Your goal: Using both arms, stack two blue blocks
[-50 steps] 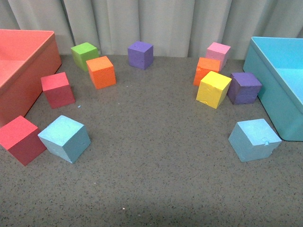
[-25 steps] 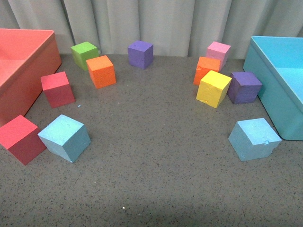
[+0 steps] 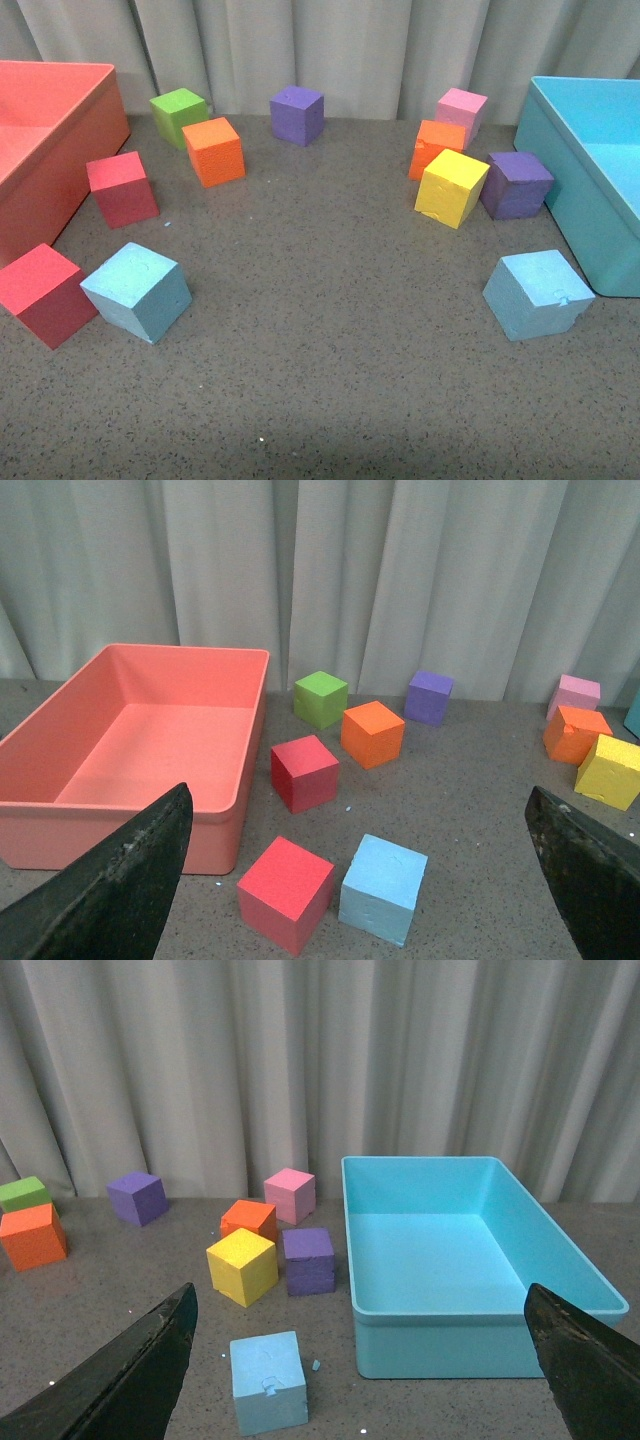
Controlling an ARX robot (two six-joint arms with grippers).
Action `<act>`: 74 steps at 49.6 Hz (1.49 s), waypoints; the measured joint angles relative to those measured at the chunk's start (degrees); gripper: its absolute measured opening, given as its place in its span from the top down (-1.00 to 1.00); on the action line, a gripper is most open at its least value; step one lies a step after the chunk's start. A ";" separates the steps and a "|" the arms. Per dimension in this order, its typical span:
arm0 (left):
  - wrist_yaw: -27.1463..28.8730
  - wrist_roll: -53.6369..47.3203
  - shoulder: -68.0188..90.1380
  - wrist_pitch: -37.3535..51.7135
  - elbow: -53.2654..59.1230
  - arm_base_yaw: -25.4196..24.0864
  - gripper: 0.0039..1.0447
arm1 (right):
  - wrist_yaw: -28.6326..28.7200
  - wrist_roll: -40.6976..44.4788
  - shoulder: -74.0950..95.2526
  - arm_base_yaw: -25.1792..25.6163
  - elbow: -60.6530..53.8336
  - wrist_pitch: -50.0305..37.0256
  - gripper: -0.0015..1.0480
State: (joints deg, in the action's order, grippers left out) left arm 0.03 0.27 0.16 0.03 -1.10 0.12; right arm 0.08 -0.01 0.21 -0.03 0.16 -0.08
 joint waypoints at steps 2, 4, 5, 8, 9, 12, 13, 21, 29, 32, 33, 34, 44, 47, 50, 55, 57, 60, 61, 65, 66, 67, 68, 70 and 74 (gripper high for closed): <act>0.00 0.00 0.00 0.00 0.00 0.00 -0.88 | 0.00 0.00 0.00 0.00 -0.02 0.00 -0.82; 0.00 0.00 0.02 0.00 0.00 0.00 -0.88 | 0.00 0.00 0.00 0.00 -0.02 0.00 -0.82; 0.00 0.00 0.00 0.00 0.00 0.00 -0.88 | 0.00 0.00 0.00 0.00 -0.02 0.00 -0.82; 0.00 0.00 0.00 0.00 0.00 0.00 -0.88 | 0.00 0.00 0.00 0.00 0.00 0.00 -0.82; 0.00 0.00 0.02 0.00 0.00 0.00 -0.88 | 0.00 0.00 0.00 0.00 -0.02 0.00 -0.82; 0.00 0.00 0.02 0.00 0.00 0.00 -0.88 | 0.00 0.00 0.00 0.00 -0.02 0.00 -0.82; 0.00 0.00 0.02 0.00 0.00 0.00 -0.88 | 0.00 0.00 0.00 0.00 0.00 0.00 -0.82; 0.00 0.00 0.02 0.00 0.00 0.00 -0.88 | 0.00 0.00 0.00 0.00 -0.02 0.00 -0.82; 0.00 0.00 0.02 0.00 0.00 0.00 -0.88 | 0.00 0.00 0.00 0.00 -0.02 0.00 -0.82; 0.00 0.00 0.00 0.00 0.00 0.00 -0.88 | 0.00 0.00 0.00 0.00 -0.02 0.00 -0.82; 0.00 0.00 0.02 0.00 0.00 0.00 -0.88 | 0.00 0.00 0.00 0.00 -0.02 0.00 -0.82; 0.00 0.00 0.02 0.00 0.00 0.00 -0.88 | 0.00 0.00 0.00 0.00 -0.02 0.00 -0.82; 0.00 0.00 0.02 0.00 0.00 0.00 -0.88 | 0.00 0.00 0.00 0.00 -0.02 0.00 -0.82; 0.00 0.00 0.02 0.00 0.00 0.00 -0.88 | 0.00 0.00 0.00 0.00 0.00 0.00 -0.82; 0.00 0.00 0.02 0.00 0.00 0.00 -0.88 | 0.00 0.00 0.00 0.00 0.00 0.00 -0.82; 0.00 0.00 0.02 0.00 0.00 0.00 -0.88 | 0.00 0.00 0.00 0.00 -0.02 0.00 -0.82; 0.00 0.00 0.02 0.00 0.00 0.00 -0.88 | 0.00 0.00 0.00 0.00 -0.02 0.00 -0.82; 0.00 0.00 0.00 0.00 0.00 0.00 -0.88 | 0.00 0.00 0.00 0.00 -0.02 0.00 -0.82; 0.00 0.00 0.00 0.00 0.00 0.00 -0.88 | 0.00 0.00 0.00 0.00 -0.02 0.00 -0.82; 0.00 0.00 0.02 0.00 0.00 0.00 -0.88 | 0.00 0.00 0.00 0.00 -0.02 0.00 -0.82; 0.00 0.00 0.02 0.00 0.00 0.00 -0.88 | 0.00 0.00 0.00 0.00 -0.02 0.00 -0.82; 0.00 0.00 0.02 0.00 0.00 0.00 -0.88 | 0.00 0.00 0.00 0.00 0.00 0.00 -0.82; 0.00 0.00 0.02 0.00 0.00 0.00 -0.88 | 0.00 0.00 0.00 0.00 -0.02 0.00 -0.82; 0.00 0.00 0.02 0.00 0.00 0.00 -0.88 | 0.00 0.00 0.00 0.00 -0.02 0.00 -0.82; 0.00 0.00 0.00 0.00 0.00 0.00 -0.88 | 0.00 0.00 0.00 0.00 0.00 0.00 -0.82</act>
State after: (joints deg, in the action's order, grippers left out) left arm 0.03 0.27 0.16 0.03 -1.10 0.12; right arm 0.08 -0.01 0.21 -0.03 0.16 -0.08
